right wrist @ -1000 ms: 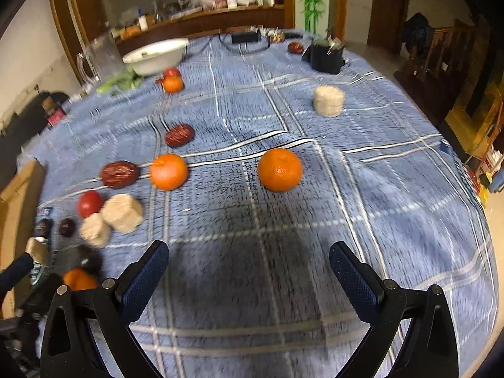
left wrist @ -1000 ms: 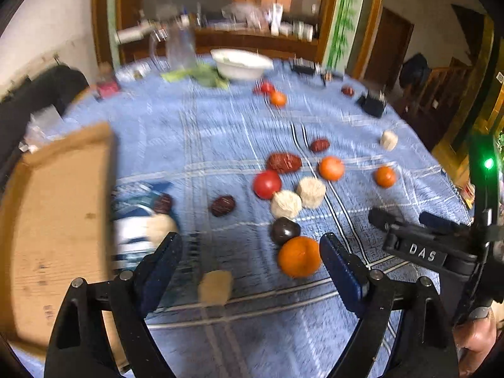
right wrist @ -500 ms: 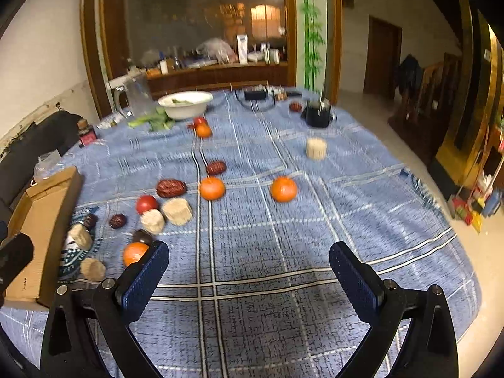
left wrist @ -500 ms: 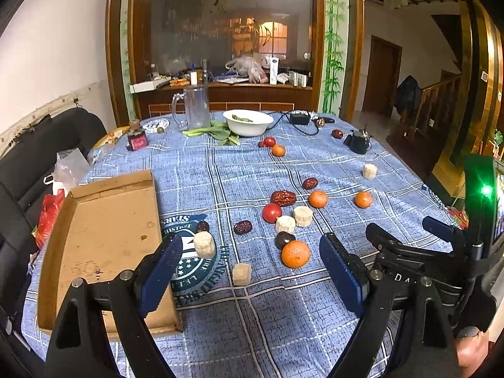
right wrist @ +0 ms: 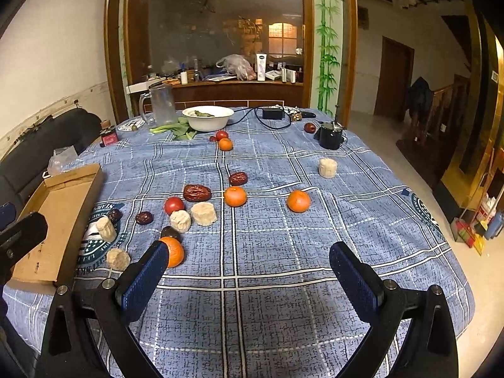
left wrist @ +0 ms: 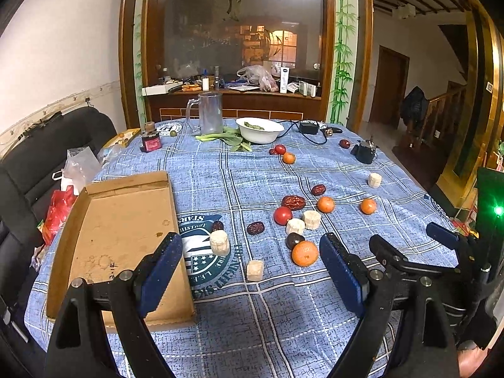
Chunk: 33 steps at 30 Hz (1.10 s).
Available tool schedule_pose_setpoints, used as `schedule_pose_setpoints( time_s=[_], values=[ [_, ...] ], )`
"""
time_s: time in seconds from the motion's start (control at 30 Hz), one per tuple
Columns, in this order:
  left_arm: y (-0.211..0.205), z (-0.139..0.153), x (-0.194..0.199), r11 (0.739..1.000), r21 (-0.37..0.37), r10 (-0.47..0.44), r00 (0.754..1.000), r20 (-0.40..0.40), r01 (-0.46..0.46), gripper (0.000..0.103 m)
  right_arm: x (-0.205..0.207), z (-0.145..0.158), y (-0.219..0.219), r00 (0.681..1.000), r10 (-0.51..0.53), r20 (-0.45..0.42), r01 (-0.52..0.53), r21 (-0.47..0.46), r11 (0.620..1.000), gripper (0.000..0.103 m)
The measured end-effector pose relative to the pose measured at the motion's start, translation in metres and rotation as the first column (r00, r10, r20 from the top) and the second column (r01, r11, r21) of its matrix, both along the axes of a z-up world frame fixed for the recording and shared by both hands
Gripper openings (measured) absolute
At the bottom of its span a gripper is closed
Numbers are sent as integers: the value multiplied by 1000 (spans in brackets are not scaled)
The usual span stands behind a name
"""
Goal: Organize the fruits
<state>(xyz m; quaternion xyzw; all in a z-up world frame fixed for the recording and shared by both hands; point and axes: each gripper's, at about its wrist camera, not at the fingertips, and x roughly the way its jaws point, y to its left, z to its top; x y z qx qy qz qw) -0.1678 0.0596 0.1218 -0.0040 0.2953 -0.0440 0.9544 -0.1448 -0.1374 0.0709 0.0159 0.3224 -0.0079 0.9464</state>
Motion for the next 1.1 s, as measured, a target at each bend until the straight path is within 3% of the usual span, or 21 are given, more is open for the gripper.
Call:
schedule_pose_setpoints(
  time_s=[0.53, 0.93, 1.1],
  values=[
    [-2, -4, 3, 1000, 1, -3, 1000, -8, 3, 88, 0, -7, 1, 1000, 8, -12, -8, 9, 1000, 102],
    [4, -3, -1, 1000, -17, 21, 999, 30, -21, 89, -3, -7, 7, 999, 31, 13, -30, -7, 1000, 102],
    [21, 1, 3, 997, -68, 29, 999, 45, -26, 98, -3, -9, 9, 998, 65, 18, -65, -16, 998, 102]
  ],
)
